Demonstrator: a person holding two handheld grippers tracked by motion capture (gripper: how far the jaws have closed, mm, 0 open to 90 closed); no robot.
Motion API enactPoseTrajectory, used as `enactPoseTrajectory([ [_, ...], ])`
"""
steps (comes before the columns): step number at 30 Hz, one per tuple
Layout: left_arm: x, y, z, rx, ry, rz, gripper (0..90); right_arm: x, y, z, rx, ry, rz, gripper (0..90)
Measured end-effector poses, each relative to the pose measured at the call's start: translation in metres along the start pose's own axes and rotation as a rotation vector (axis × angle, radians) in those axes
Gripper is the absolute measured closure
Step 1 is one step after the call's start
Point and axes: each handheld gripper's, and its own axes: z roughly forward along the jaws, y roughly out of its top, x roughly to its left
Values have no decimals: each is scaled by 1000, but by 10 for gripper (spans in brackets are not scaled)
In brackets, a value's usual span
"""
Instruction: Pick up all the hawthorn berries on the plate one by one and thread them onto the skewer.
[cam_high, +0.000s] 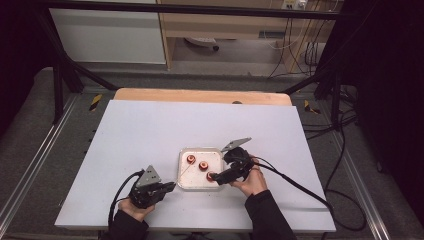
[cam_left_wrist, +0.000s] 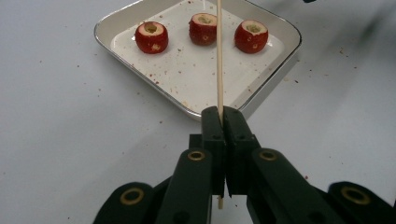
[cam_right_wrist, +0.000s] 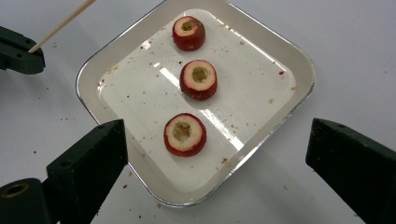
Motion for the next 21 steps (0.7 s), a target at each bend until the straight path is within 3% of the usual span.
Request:
enactPoseTrajectory([
  [7,1,0,0,3,5,2,881,4,13,11,85,17,-50,216],
  [8,1,0,0,3,4,2,881,6,17,13,112,28,-48,276],
  [9,1,0,0,2,4,2,881,6,17,13,112,28,-48,276],
  [10,1,0,0,3,5,2,882,8,19,17,138,56,-49,304],
  [21,2,0,1,12,2,2,881,10,28,33,262,60,-55,464],
])
